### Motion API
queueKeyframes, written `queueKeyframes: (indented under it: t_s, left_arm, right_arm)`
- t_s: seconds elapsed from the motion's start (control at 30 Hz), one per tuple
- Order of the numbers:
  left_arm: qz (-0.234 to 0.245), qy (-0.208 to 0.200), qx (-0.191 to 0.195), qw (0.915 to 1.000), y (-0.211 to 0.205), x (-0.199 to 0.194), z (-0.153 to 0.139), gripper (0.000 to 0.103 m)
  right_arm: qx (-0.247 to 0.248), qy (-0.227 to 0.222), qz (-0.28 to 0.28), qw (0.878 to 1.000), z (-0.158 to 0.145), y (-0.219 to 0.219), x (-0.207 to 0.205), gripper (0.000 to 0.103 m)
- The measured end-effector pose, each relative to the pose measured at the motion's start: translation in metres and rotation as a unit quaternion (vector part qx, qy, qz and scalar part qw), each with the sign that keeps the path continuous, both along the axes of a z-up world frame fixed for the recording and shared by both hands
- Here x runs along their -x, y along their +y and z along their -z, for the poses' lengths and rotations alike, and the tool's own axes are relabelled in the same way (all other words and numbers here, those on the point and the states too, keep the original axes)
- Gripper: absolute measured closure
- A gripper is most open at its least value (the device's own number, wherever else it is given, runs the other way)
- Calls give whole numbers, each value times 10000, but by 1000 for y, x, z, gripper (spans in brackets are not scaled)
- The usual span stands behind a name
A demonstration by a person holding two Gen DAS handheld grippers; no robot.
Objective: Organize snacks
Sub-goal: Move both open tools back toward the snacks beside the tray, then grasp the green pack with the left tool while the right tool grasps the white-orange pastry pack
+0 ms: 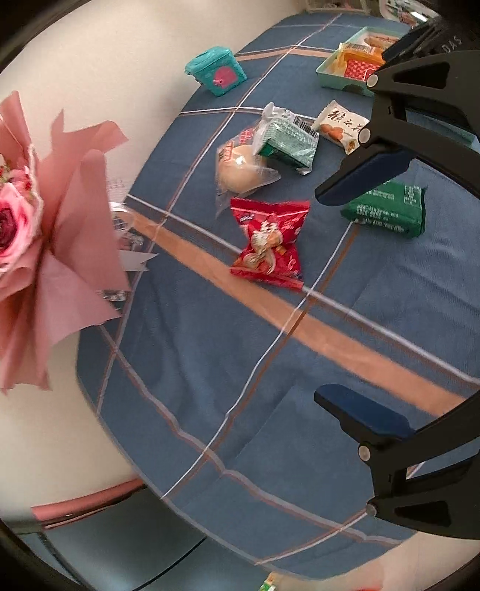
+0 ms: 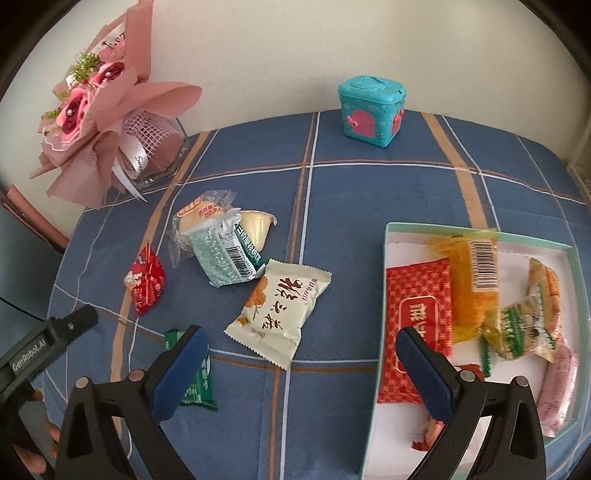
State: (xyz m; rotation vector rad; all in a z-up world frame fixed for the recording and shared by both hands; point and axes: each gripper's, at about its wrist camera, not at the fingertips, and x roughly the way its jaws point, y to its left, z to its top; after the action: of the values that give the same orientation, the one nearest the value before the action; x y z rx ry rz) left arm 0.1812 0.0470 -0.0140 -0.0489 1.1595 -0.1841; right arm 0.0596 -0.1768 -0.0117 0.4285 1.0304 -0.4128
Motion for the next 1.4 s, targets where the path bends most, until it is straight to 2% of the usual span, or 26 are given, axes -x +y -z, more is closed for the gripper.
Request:
queueKeyframes:
  t_s: [0.27,0.33,0.37,0.43,0.77,1.0,1.13,1.4]
  left_arm:
    - [-3,276,-71,9996,-20,-4,31,6]
    - [36,302,-105,9995,-26,-4,35,6]
    - [-200,199,-287,9992,-28,-5,36,6]
    - [-138,208,-346,9991,-33,-4,38,6]
    - [-119,252,-428,9987,-38,-4,44,6]
    - [-16,302,-410,9987,-42,-3,45,6]
    - [70,353,-301,9989,-45,-1,44,6]
    - [333,480,-160,9982,-59,3,43,6]
  right_arm:
    - [55,-47,-8,10000,17,3,-17,1]
    - [104,-9,-32,9999,23,5,-23,8]
    - [117,6,-38,9999,25,5,-24,10]
    - [130,42,-68,9999,32,7,-30,16]
    - [352,115,-85,9993,51,9,-52,22]
    - [426,217,-57,9988,62,6,-61,29]
    - [381,254,-103,9989,62,7,-59,40]
    - [270,451,-138,9985,65,5,-43,45]
